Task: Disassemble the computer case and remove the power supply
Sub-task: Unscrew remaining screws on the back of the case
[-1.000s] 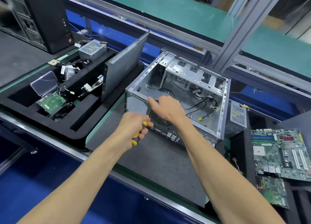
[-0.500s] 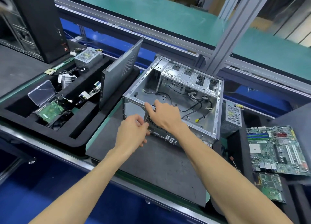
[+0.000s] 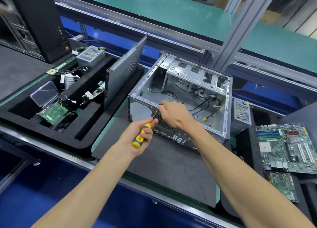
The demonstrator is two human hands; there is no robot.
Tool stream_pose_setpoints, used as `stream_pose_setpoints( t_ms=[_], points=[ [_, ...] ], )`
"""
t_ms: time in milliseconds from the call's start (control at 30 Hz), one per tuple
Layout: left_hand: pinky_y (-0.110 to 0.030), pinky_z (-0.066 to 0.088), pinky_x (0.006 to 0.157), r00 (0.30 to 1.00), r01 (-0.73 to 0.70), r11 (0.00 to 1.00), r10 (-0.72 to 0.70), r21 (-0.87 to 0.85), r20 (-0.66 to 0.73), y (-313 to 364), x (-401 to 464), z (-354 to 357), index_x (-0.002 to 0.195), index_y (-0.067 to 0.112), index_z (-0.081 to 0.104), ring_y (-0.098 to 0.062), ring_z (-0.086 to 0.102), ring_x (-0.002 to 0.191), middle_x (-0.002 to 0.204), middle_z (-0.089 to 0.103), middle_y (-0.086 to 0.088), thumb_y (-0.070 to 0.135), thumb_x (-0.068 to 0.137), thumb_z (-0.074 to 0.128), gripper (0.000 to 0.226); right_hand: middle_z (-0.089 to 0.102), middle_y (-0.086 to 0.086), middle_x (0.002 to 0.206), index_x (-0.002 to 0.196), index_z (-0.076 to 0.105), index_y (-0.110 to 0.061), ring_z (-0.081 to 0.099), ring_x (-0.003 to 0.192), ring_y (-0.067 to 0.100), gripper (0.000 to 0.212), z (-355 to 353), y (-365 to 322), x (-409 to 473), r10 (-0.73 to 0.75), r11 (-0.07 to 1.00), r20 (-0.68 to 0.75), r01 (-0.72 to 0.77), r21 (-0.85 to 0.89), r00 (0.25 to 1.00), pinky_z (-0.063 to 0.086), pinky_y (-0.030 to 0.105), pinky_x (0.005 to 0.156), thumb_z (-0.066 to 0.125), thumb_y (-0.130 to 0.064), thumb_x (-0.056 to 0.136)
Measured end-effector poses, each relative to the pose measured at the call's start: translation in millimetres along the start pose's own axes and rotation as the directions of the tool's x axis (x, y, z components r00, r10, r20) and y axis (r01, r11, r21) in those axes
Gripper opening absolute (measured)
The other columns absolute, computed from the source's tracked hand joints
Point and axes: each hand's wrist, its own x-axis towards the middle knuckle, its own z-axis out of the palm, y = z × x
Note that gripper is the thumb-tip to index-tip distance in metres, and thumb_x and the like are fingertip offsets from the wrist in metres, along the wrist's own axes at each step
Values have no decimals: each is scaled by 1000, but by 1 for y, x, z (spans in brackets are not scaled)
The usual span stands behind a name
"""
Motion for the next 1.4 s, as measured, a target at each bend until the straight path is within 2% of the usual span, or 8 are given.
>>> stream_pose_setpoints(
  t_ms=[100,233,367,433,733,933,1133,1400],
  points=[
    [-17,34,31,986,-130,925,158,358,-50,-6,2,1,91,8,59,-8,47,38,70,72,-2,19,100,58,14,62,10,89,92,47,-23,52,78,33,26,1,0,1,27,1000,19,-27,0,999,32,38,69,26,-37,98],
    [-22,31,35,848,-257,364,529,895,29,-16,-3,-2,92,20,54,-20,52,36,57,60,1,35,102,47,19,68,10,94,90,48,-26,58,81,33,29,1,-1,0,33,999,11,-33,20,999,37,37,70,23,-41,93],
    [-37,38,61,676,-89,-221,703,971,222,-14,-10,3,97,18,36,-29,56,68,81,58,2,37,97,55,27,67,9,89,87,52,-20,58,78,32,34,2,-2,-1,55,998,7,-56,21,998,40,38,69,26,-40,93],
    [-37,32,61,595,-98,-343,732,934,331,-10,-12,13,93,17,36,-33,53,71,81,53,3,26,98,51,18,67,9,86,90,58,-16,59,77,33,41,2,-4,0,72,997,-3,-72,24,997,43,38,70,24,-41,91],
    [-40,36,63,733,-102,-228,641,968,228,-8,-12,3,101,16,29,-23,44,61,73,48,-2,17,98,36,8,63,6,73,80,56,-14,57,69,29,40,1,-4,0,51,997,-42,-48,58,998,46,35,68,26,-40,89],
    [-47,53,76,706,-185,-187,658,965,263,-17,-18,-15,113,29,46,-33,64,69,80,65,-4,28,103,38,12,63,10,75,79,57,-11,56,70,31,44,1,-3,2,59,996,-38,-56,73,998,42,34,64,25,-40,87],
    [-41,47,69,661,-143,-239,699,960,273,-22,-16,-21,107,31,45,-28,56,71,76,64,1,32,104,36,9,41,3,57,62,29,-18,35,56,20,30,-2,-4,2,88,983,-16,-85,164,996,28,34,54,25,-34,87],
    [-38,43,65,659,-125,-232,707,965,255,-24,-15,-20,108,28,49,-27,54,69,79,67,1,32,104,39,11,33,5,56,60,24,-16,26,55,19,35,-7,-3,3,148,958,-23,-137,250,989,25,36,54,31,-31,91]
  ],
)
